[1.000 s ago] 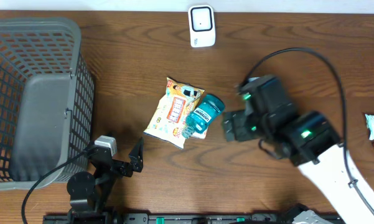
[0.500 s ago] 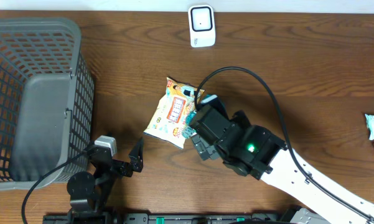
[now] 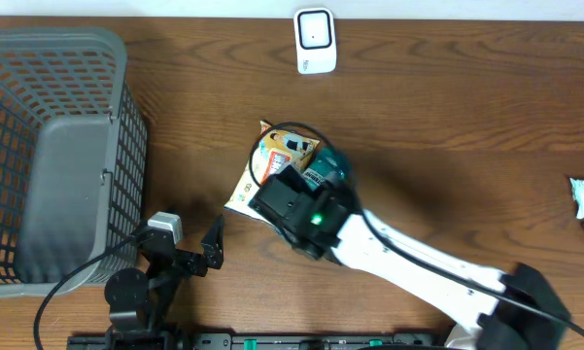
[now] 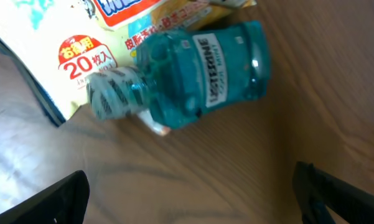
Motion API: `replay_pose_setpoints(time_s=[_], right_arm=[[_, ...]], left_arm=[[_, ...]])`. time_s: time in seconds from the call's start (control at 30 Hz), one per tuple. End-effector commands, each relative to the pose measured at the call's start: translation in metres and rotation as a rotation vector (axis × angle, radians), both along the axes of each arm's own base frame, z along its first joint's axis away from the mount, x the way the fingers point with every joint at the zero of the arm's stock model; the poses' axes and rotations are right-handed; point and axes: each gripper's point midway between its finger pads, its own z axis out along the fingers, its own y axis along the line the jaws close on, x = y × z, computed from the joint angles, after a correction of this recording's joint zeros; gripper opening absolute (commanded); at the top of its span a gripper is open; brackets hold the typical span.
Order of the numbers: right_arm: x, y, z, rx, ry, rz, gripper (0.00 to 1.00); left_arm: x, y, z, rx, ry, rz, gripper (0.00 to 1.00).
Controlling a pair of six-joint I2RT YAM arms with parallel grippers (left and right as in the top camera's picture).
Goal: Scan the item barcode
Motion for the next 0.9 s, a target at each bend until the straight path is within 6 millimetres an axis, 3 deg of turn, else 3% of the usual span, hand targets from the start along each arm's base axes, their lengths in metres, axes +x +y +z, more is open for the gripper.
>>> replay_pose_setpoints(time_s=[0.0, 0.5, 0.67, 0.87], right_arm=[[0.003, 0.006, -0.01, -0.038, -0.029, 0.02, 0.99], [0.02, 0.034, -0.056, -0.061, -0.035, 0.091, 0.99], [0.03, 0.03, -0.069, -0.053, -0.032, 0.042, 0.99], [0.044, 0.014, -0.071, -0.031, -0.031, -0.061, 0.83]], left_arm=[[0.0, 0.001, -0.012, -0.006, 0.032, 0.008, 0.98], [0.0, 0.001, -0.012, -0.006, 0.033, 0.008, 0.98], [0.0, 0.001, -0.012, -0.006, 0.032, 0.008, 0.98], [0.0, 0.001, -0.012, -0.006, 0.033, 0.008, 0.98]])
